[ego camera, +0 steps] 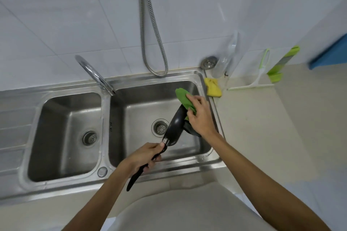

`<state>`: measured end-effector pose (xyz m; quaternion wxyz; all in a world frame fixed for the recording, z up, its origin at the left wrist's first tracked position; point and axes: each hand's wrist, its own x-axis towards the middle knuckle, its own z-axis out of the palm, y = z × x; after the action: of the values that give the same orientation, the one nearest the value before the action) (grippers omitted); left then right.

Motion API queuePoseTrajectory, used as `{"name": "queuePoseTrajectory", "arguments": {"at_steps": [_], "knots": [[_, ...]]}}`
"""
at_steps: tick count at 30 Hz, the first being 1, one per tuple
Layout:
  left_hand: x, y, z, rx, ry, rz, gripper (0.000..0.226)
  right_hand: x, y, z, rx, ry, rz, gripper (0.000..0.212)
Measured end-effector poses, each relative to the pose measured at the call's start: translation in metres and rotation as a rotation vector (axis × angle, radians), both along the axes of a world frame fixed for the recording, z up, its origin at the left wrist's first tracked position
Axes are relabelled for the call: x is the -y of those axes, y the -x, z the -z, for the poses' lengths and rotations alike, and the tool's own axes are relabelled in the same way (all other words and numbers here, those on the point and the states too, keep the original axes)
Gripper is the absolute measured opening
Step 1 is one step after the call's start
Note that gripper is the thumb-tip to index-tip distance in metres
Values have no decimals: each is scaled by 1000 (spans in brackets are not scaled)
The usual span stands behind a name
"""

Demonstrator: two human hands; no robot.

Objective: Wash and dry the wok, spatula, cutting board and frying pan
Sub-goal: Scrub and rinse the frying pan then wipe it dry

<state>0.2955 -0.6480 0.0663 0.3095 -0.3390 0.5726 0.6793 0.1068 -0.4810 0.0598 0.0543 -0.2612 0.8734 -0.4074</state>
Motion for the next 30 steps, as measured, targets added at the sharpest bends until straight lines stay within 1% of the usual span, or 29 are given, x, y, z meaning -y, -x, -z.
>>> {"name": "queuePoseTrajectory", "arguments": {"at_steps": [2, 4, 6, 8, 10, 12, 13, 14, 16, 17, 18, 20, 22, 24, 27, 29, 30], "knots": [[-3, -1, -2, -33, 183, 65, 49, 12, 3, 7, 51, -1, -37, 57], [-6, -4, -2, -69, 376, 155, 51, 23, -1, 12, 76, 32, -3, 51], [-7, -5, -1, -87, 460, 192, 53, 32, -11, 14, 44, 47, 27, 51], [-7, -3, -3, -71, 445, 155, 57, 36, -31, 17, -33, 67, -46, 50], [-5, 2, -7, -55, 467, 163, 60, 35, -54, 21, -145, 50, -198, 44], [-5, 4, -8, -57, 502, 196, 58, 30, -58, 24, -241, 9, -336, 41], [-6, 3, -8, -58, 494, 194, 57, 30, -50, 23, -256, -1, -359, 40], [-6, 1, -10, -60, 482, 191, 57, 32, -39, 22, -235, -3, -329, 38], [-8, -2, -12, -78, 475, 205, 58, 37, -14, 15, -111, 1, -138, 36], [-10, -3, -14, -90, 473, 213, 59, 39, 0, 12, -42, -23, -57, 36], [-11, -3, -15, -105, 476, 220, 59, 41, 12, 10, 10, -57, -25, 37], [-8, -4, -19, -134, 497, 224, 60, 42, 17, 6, 5, -75, -66, 37], [-4, -3, -22, -153, 479, 183, 58, 42, -1, 2, -73, -36, -158, 38], [-1, 1, -25, -175, 473, 159, 58, 37, -30, 4, -173, -55, -298, 42], [4, 7, -27, -210, 521, 176, 58, 27, -57, 13, -309, -154, -520, 50], [4, 6, -28, -230, 505, 194, 56, 24, -47, 13, -324, -163, -539, 53], [5, 3, -28, -231, 483, 191, 55, 24, -39, 13, -282, -128, -476, 53]]}}
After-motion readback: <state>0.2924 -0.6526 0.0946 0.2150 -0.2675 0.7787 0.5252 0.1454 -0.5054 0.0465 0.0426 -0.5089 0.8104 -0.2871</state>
